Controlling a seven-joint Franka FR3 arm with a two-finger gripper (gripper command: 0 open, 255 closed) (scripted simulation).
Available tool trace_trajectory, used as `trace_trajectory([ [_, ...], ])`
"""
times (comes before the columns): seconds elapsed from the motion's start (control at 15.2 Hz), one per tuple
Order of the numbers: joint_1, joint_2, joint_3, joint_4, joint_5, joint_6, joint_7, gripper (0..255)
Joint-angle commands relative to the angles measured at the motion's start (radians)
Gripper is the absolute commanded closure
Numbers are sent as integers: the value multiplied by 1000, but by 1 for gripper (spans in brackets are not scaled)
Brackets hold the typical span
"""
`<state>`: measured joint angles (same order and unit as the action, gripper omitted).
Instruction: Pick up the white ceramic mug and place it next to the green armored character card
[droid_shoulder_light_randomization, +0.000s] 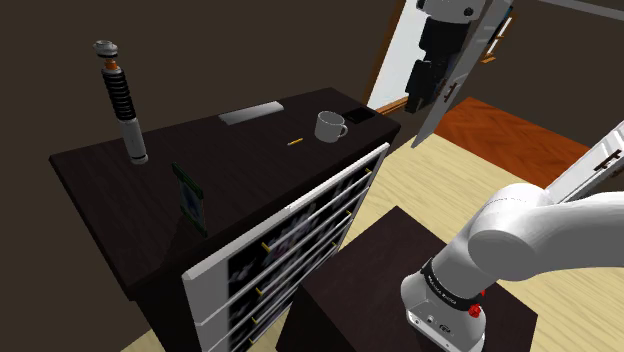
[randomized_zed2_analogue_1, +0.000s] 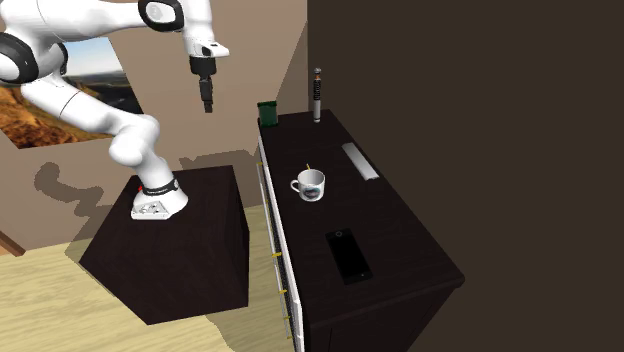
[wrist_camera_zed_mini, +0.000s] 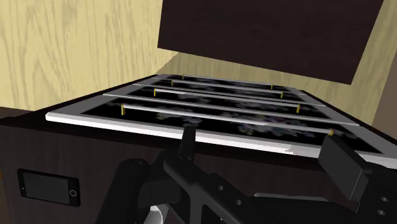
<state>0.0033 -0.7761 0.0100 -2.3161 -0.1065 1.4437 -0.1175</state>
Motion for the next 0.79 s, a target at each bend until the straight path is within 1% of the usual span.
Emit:
trace_trajectory([
  [0.0, 0, 0, 0, 0, 0, 0, 0, 0],
  [0.33, -10, 154, -32, 9, -18, 143, -19, 0],
  [0.73, -21, 361, -66, 66, -28, 292, -42, 0],
])
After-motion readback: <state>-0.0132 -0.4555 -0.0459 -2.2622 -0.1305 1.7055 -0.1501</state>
